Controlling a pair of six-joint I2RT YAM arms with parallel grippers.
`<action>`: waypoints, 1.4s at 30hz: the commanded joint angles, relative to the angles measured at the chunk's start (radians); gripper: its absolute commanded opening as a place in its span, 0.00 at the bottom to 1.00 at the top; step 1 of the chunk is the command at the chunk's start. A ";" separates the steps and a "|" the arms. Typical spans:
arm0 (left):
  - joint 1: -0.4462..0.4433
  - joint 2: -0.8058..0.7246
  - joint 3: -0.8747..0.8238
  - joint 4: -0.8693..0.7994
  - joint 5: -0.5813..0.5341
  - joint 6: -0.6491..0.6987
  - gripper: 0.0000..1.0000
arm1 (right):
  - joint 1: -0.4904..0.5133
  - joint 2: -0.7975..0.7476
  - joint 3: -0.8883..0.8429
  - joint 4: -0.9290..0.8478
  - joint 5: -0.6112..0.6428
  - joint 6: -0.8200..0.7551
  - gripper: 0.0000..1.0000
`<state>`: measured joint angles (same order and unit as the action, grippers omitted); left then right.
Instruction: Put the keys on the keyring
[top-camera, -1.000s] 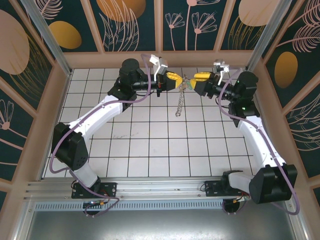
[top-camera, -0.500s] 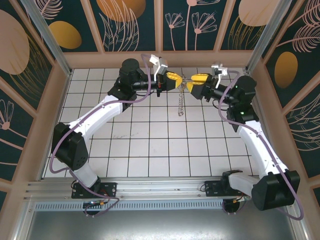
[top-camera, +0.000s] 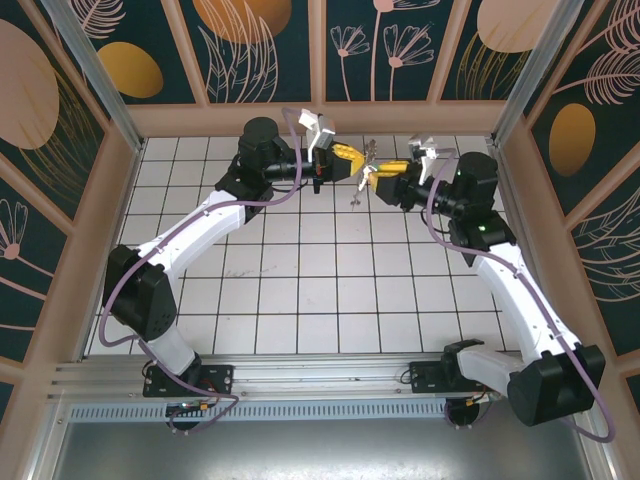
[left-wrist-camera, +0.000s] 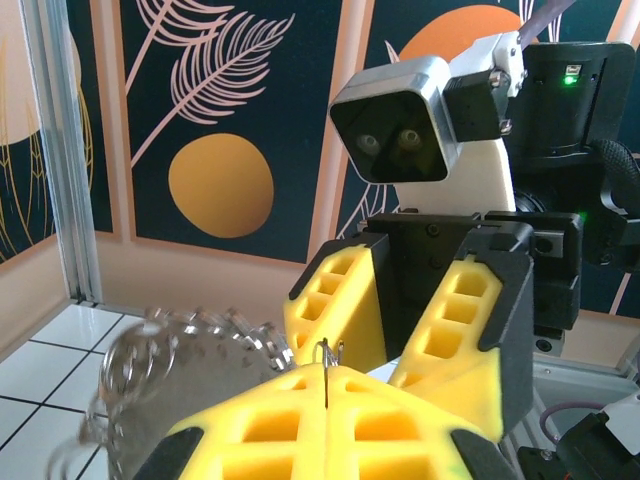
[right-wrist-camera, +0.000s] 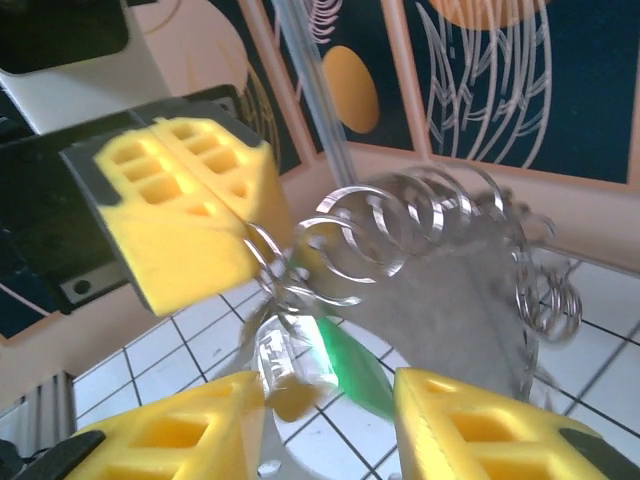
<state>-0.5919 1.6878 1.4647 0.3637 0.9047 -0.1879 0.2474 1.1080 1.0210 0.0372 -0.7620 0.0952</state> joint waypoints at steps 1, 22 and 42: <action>-0.003 -0.036 0.004 0.069 0.005 -0.009 0.00 | -0.037 -0.048 0.016 -0.041 0.030 -0.037 0.39; -0.002 -0.032 -0.001 0.096 0.016 -0.034 0.00 | -0.100 0.005 -0.058 0.449 -0.165 0.251 0.53; -0.003 -0.014 -0.012 0.217 0.030 -0.147 0.00 | -0.051 0.117 -0.177 0.949 -0.188 0.515 0.53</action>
<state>-0.5922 1.6878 1.4574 0.4858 0.9123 -0.2970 0.1822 1.2125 0.8581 0.8646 -0.9409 0.5758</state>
